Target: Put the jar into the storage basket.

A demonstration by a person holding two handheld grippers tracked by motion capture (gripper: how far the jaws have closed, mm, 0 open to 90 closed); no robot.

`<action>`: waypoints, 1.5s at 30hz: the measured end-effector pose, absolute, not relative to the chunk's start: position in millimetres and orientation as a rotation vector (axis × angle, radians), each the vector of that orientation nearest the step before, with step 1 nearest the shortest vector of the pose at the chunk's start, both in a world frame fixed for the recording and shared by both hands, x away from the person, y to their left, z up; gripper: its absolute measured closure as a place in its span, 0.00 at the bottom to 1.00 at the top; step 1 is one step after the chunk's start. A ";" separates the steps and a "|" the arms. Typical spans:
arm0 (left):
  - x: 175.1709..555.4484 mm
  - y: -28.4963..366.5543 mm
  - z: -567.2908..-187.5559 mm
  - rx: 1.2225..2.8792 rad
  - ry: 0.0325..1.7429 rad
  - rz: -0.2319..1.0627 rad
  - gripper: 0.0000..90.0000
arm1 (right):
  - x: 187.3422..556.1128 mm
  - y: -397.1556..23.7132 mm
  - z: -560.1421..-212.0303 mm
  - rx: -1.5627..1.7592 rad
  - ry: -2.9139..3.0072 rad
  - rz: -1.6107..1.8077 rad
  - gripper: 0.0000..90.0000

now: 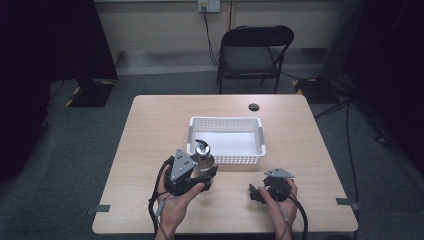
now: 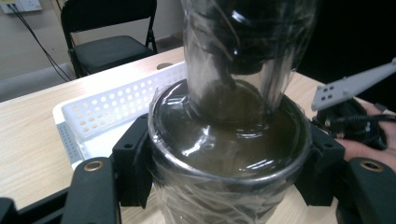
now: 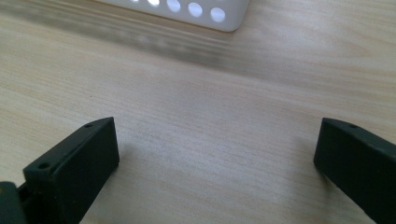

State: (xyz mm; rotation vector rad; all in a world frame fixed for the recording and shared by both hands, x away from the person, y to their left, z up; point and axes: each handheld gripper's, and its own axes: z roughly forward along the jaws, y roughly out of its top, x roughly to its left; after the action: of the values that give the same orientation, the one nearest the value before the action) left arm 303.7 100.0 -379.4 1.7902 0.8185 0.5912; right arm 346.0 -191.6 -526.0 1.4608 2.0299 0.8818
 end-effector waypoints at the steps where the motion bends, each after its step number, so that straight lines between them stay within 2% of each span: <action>1: 304.7 99.4 -376.6 1.789 0.814 0.594 0.38 | 345.9 -191.6 -526.0 1.461 2.030 0.882 0.00; 10: 314.0 91.4 -357.1 1.803 0.780 0.629 0.38 | 346.0 -191.6 -526.1 1.460 2.030 0.882 0.00; 22: 337.7 81.2 -351.4 1.807 0.782 0.607 0.38 | 346.0 -191.5 -526.0 1.461 2.031 0.882 0.00; 45: 375.4 78.7 -331.0 1.811 0.808 0.655 0.38 | 348.8 -191.7 -525.7 1.476 2.018 0.879 0.00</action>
State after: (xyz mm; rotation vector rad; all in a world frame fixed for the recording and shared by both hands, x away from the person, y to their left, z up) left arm 375.4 78.7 -331.0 1.8112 0.8081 0.6554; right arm 348.8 -191.7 -525.7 1.4758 2.0181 0.8791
